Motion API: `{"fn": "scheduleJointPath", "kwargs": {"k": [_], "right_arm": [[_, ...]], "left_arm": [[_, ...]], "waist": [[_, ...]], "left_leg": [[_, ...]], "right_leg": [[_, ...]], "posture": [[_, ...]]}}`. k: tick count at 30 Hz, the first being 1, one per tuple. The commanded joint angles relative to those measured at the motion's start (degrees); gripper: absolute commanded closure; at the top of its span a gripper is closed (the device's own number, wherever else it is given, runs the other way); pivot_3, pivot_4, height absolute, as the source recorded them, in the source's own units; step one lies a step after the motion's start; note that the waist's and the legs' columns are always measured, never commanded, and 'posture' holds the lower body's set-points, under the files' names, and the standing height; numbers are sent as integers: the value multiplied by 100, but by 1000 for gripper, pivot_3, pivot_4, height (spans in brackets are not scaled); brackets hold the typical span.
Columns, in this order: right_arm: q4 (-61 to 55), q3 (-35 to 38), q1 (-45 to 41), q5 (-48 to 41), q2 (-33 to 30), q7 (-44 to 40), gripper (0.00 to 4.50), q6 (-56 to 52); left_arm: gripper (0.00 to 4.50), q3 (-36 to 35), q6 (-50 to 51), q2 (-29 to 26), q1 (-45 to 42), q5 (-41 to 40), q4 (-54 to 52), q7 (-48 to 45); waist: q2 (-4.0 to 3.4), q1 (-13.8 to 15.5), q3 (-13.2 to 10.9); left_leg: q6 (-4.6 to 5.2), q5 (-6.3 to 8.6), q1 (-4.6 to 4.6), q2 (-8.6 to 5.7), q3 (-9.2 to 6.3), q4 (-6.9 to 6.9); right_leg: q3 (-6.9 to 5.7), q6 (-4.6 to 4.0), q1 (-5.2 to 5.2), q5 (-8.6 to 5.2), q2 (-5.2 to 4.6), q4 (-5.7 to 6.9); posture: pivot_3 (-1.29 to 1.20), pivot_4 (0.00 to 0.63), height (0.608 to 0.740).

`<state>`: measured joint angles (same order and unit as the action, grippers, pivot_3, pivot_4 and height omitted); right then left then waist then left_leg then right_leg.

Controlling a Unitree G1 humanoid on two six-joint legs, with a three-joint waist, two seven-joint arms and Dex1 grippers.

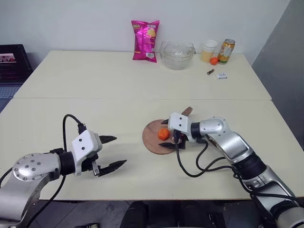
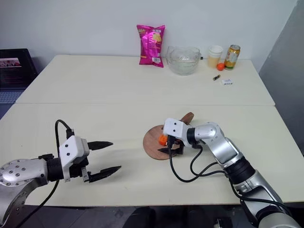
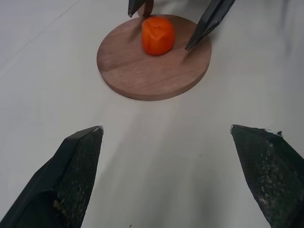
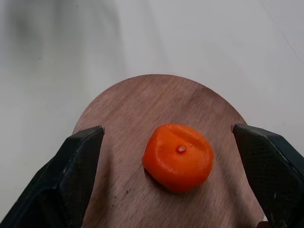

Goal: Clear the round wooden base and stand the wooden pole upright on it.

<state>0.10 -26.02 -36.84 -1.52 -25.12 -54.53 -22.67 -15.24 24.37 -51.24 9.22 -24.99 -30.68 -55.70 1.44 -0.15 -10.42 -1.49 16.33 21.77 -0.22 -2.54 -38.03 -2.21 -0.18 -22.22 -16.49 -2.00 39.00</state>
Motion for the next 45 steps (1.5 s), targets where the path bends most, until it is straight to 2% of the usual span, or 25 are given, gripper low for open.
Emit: {"fn": "scheduleJointPath", "kwargs": {"k": [1,2,11,15,18,23,26,30,34,37,45], "right_arm": [[-9,99,16,21,143,139,367,-94],[30,96,23,50,167,165,445,-125],[140,51,53,239,138,212,2543,-59],[-161,192,65,107,68,56,3090,-2],[-489,349,70,-92,-40,-122,3213,-53],[-1170,1265,93,-794,-544,-339,3292,-433],[-1238,2023,199,-948,-928,-82,3300,-614],[-795,2951,613,-826,-1425,480,3316,-574],[-195,3262,1051,-649,-1580,894,3322,-326],[297,3341,1240,-509,-1469,1325,3333,-270],[1317,3467,1270,-456,-1116,2080,3333,-77]], "left_arm": [[0,42,-166,8,-78,37,9,-26],[0,59,-183,14,-89,41,22,-28],[0,198,-385,90,-202,58,220,-80],[0,244,-476,176,-278,-30,324,-125],[0,250,-496,227,-363,-112,362,-188],[0,313,-222,427,-887,-537,209,-87],[0,514,-107,579,-1285,-695,183,-14],[0,1135,5,969,-2161,-666,328,58],[0,1628,10,1265,-2805,-529,604,-12],[0,1984,-40,1480,-3245,-366,863,-53],[0,2501,-253,1807,-3661,-24,1218,-154]], "waist": [[0,-1,0],[-1,-1,0],[-1,0,0],[-1,0,0],[-1,0,-1],[-3,37,-2],[-3,39,-2],[1,63,0],[2,31,1],[2,0,1],[-3,-55,0]], "left_leg": [[0,0,0,0,0,0],[0,0,0,0,0,0],[0,0,0,0,1,0],[0,0,0,0,0,0],[0,0,2,0,0,0],[1,0,5,-1,-5,-5],[1,0,4,-4,-5,-5],[1,0,8,-8,-5,-5],[0,0,6,-7,4,-5],[2,-1,4,-6,11,-5],[1,-4,-1,-2,24,-4]], "right_leg": [[0,0,0,0,0,0],[0,0,0,0,0,1],[0,0,-1,0,0,1],[-1,0,-1,0,0,2],[-1,0,-1,0,0,0],[-6,1,2,0,-1,-1],[-5,1,5,1,-2,-2],[-6,1,5,1,-5,-3],[0,1,7,1,-5,-3],[3,1,6,1,-3,2],[15,2,4,1,1,6]], "posture": [[0,150,740],[0,150,740],[0,150,740],[0,150,740],[0,150,740],[0,150,740],[0,150,740],[0,150,740],[0,150,740],[0,150,740],[0,150,740]]}}
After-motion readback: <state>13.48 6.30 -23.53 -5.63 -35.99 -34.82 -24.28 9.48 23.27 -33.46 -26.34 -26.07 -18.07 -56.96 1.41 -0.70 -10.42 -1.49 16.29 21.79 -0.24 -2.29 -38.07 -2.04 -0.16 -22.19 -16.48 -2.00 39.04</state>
